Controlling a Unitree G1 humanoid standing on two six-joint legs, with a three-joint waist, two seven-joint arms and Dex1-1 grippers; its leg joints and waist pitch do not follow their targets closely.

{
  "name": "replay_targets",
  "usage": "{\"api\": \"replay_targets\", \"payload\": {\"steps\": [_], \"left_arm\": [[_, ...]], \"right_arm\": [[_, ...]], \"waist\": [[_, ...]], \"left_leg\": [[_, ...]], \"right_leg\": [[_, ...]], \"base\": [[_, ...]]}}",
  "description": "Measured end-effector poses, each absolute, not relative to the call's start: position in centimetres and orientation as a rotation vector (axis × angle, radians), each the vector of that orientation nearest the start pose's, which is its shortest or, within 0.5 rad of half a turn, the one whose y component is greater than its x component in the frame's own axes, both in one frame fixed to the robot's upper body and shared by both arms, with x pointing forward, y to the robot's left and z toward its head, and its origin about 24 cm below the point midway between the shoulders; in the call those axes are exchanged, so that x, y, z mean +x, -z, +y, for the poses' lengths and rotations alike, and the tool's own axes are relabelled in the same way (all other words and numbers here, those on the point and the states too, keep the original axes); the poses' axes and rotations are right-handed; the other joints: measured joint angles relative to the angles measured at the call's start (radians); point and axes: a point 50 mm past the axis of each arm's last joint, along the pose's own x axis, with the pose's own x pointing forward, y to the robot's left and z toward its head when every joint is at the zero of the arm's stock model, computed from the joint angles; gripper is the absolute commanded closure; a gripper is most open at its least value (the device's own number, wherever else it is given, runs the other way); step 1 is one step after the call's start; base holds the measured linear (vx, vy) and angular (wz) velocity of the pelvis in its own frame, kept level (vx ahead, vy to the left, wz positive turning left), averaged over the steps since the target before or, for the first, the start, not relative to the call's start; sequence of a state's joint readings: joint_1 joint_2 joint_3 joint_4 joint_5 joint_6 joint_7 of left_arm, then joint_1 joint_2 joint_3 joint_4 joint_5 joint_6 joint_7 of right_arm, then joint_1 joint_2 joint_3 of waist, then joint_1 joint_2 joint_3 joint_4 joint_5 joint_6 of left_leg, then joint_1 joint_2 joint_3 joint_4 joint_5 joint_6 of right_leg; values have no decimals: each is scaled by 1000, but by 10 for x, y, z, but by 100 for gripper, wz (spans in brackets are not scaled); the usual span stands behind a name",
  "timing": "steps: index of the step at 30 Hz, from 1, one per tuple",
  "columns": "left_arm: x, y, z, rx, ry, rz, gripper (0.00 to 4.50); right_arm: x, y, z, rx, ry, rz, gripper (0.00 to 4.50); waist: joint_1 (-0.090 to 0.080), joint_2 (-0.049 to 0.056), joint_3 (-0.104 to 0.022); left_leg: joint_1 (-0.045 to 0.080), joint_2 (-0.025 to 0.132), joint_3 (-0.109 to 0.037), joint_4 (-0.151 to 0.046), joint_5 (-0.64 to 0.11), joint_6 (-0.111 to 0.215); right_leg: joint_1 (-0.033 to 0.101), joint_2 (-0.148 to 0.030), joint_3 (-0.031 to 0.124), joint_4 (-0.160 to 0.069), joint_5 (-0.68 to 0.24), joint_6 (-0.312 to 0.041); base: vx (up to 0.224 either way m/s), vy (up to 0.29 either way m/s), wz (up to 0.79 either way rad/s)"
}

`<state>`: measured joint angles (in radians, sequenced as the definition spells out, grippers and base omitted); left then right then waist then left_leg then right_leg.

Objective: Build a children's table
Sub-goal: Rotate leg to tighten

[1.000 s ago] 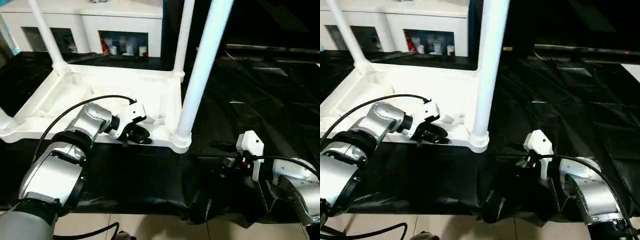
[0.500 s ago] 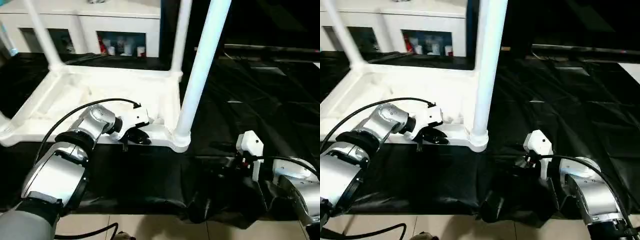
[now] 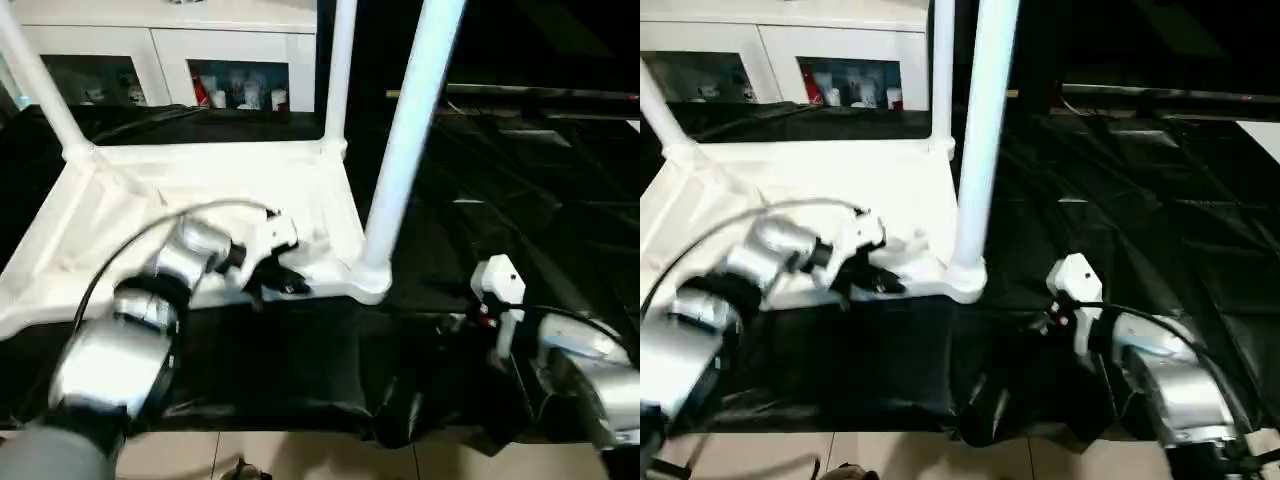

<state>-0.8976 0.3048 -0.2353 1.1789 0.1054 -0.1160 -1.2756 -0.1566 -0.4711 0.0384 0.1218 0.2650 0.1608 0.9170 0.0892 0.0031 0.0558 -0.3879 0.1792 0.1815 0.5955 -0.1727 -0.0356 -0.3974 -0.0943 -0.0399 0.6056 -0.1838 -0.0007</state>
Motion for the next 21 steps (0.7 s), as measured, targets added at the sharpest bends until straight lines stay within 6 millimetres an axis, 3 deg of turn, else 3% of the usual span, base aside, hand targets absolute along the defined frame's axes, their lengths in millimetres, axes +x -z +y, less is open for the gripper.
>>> {"api": "replay_targets", "payload": {"steps": [8,15,21], "left_arm": [[339,-47,141,456,1316,467,450],[330,-45,141,467,1331,471,450],[326,-49,142,464,1356,479,450]], "right_arm": [[266,-55,-183,-136,-927,207,6],[287,-55,-178,-201,-923,241,6],[293,-53,-178,-207,-940,254,6]], "waist": [[-7,3,-5],[-20,1,-8],[-21,0,-9]], "left_leg": [[8,0,1,0,0,0],[7,-1,2,-4,0,-1],[5,-1,3,-9,0,0]], "right_leg": [[5,0,2,0,-1,2],[4,-1,2,-1,-3,6],[3,-1,0,-5,-3,6]], "base": [[0,0,0],[0,0,0],[0,0,0]]}}
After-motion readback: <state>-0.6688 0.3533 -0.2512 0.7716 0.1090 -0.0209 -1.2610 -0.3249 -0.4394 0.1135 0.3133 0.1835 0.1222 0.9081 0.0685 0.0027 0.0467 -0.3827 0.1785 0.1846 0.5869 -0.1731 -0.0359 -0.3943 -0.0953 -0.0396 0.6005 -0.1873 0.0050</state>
